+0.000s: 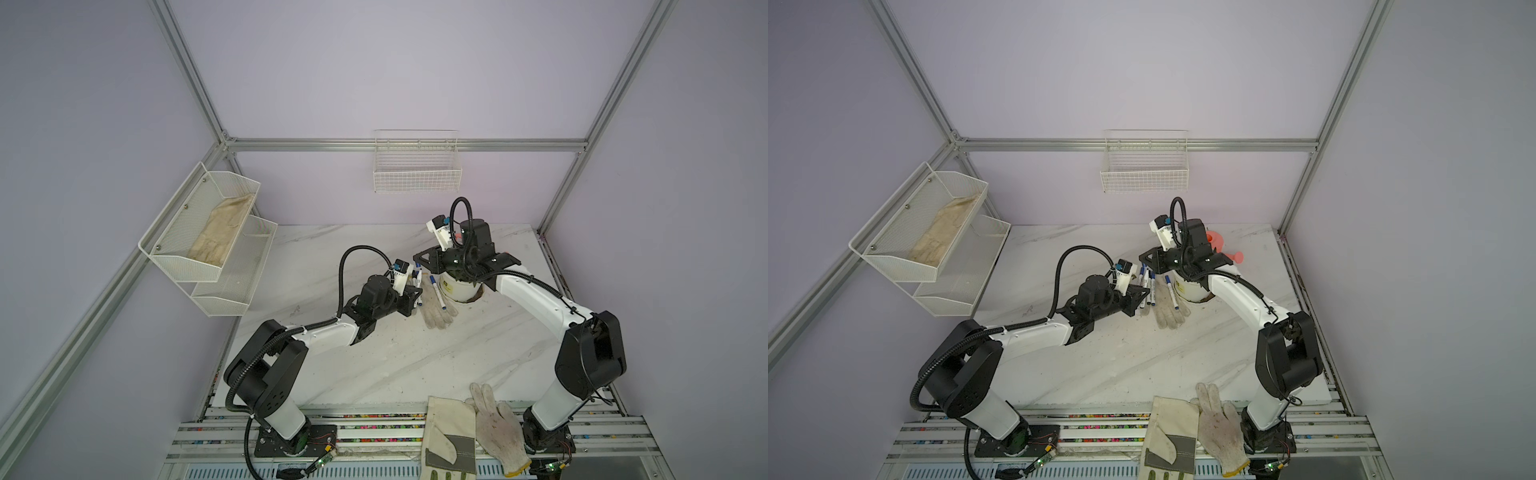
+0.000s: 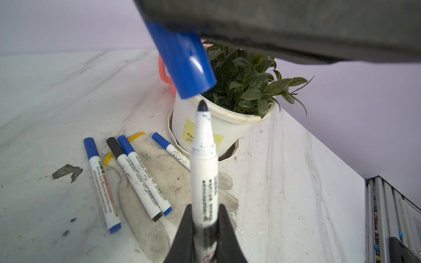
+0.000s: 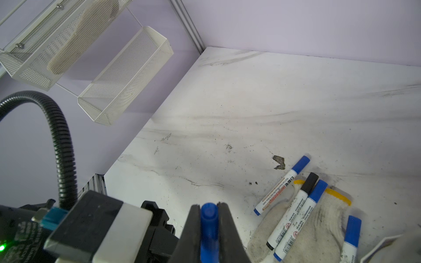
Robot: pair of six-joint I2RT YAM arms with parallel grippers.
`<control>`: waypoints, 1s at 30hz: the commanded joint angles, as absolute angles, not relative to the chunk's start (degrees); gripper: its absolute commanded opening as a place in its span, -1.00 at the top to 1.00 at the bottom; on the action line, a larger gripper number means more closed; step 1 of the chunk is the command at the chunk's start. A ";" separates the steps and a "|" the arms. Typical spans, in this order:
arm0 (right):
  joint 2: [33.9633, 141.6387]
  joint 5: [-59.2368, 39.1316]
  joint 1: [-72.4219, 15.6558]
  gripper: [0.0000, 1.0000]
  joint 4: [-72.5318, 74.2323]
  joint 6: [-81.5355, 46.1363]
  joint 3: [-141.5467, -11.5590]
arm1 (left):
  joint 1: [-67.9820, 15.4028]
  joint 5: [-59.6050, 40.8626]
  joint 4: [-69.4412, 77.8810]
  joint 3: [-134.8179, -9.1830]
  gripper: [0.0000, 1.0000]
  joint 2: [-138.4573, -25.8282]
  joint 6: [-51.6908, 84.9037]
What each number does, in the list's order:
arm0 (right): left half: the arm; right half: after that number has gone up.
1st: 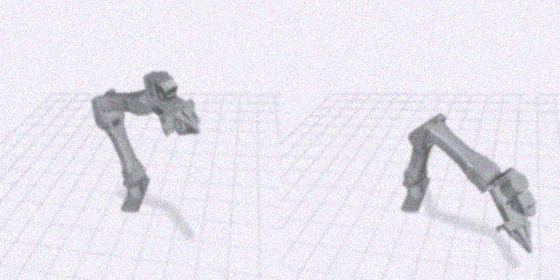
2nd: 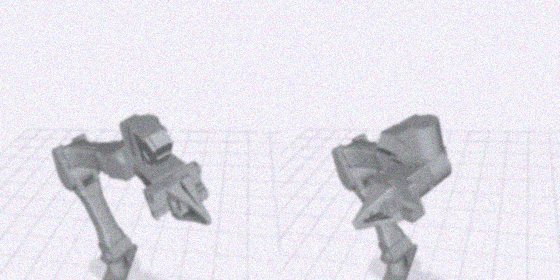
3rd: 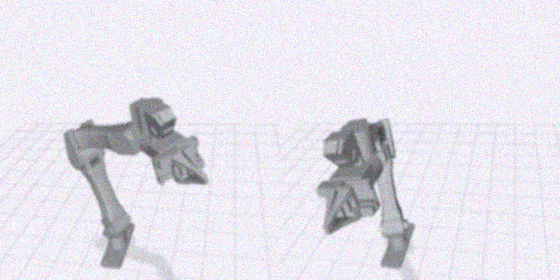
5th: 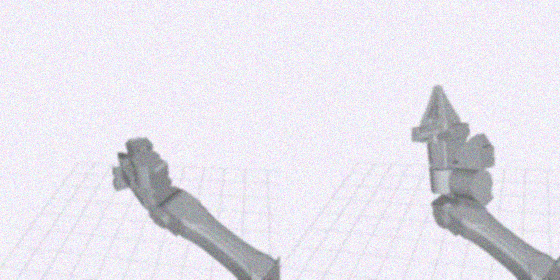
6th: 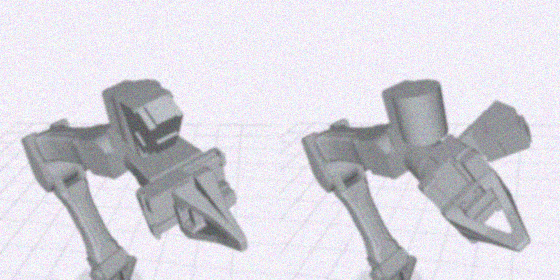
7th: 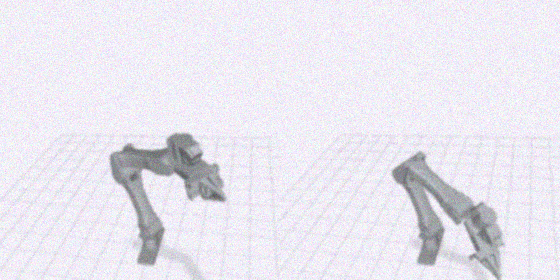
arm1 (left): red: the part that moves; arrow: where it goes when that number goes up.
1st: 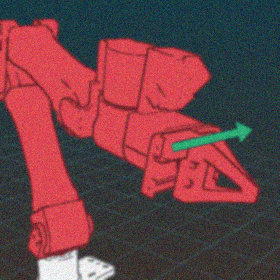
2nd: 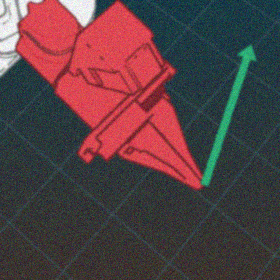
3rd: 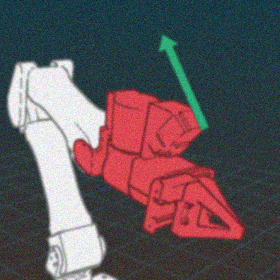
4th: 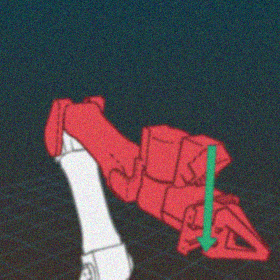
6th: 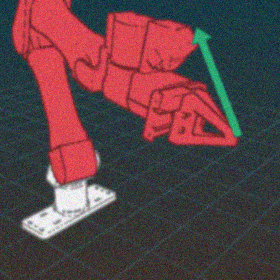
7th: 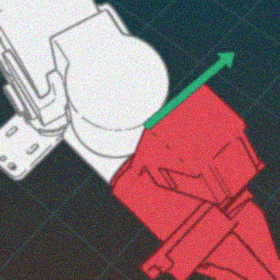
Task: Insert the pens into the pen caps
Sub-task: 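Raise the blue cap with the right gripper above the left-held marker tip, then lower the blue cap onto the marker tip held by the left gripper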
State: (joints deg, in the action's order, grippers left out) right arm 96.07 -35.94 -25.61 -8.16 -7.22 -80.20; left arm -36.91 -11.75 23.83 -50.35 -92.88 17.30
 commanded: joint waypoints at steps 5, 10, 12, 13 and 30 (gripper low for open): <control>96.24 -34.28 -25.59 1.00 -6.90 -7.41 -80.24 | -37.17 -10.89 28.21 -52.59 1.00 -91.41 15.92; 95.76 -34.11 -25.64 1.00 -7.07 -7.12 -79.83 | -37.12 -10.38 28.47 -52.24 1.00 -91.41 16.28; 95.54 -34.10 -25.60 1.00 -7.17 -7.04 -79.80 | -37.13 -10.02 28.74 -52.04 1.00 -91.41 16.72; 95.45 -34.19 -25.49 1.00 -7.14 -7.05 -79.70 | -37.10 -9.84 28.98 -51.88 1.00 -91.36 16.80; 94.42 -39.41 -24.58 1.00 -7.14 -8.20 -78.03 | -34.90 -10.48 36.26 -51.09 1.00 -91.95 22.77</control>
